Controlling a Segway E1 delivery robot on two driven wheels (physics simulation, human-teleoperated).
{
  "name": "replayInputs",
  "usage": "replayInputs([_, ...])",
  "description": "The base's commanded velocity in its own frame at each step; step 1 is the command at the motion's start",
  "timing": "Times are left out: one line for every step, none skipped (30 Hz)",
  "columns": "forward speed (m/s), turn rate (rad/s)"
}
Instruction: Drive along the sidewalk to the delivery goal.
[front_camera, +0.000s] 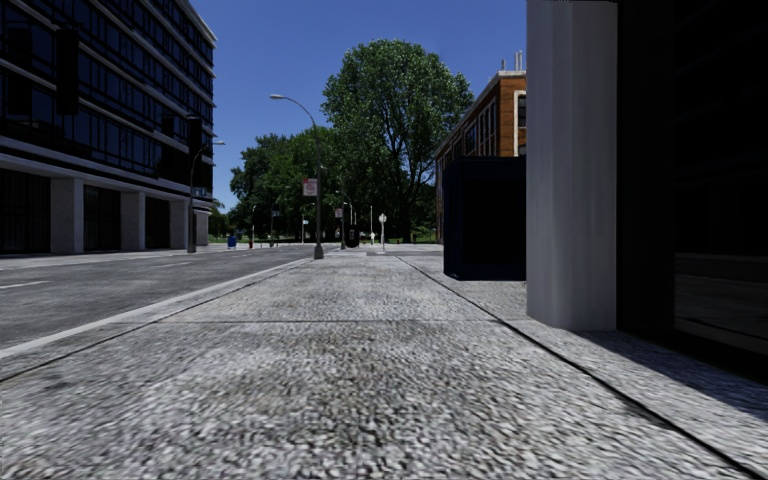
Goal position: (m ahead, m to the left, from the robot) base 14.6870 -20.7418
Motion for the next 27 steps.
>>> replayInputs([2.0, 0.0])
replayInputs([2.0, 0.0])
replayInputs([2.0, 0.0])
replayInputs([2.0, 0.0])
replayInputs([2.0, 0.0])
replayInputs([2.0, 0.0])
replayInputs([2.0, 0.0])
replayInputs([2.0, 0.0])
replayInputs([2.0, 0.0])
replayInputs([2.0, 0.0])
replayInputs([2.0, 0.0])
replayInputs([2.0, 0.0])
replayInputs([2.0, 0.0])
replayInputs([2.0, 0.0])
replayInputs([2.0, 0.0])
replayInputs([2.0, 0.0])
replayInputs([2.0, 0.0])
replayInputs([2.0, 0.0])
replayInputs([2.0, 0.0])
replayInputs([2.0, 0.0])
replayInputs([2.0, 0.0])
replayInputs([2.0, 0.0])
replayInputs([2.0, 0.0])
replayInputs([2.0, 0.0])
replayInputs([2.0, 0.0])
replayInputs([2.0, 0.0])
replayInputs([2.0, 0.0])
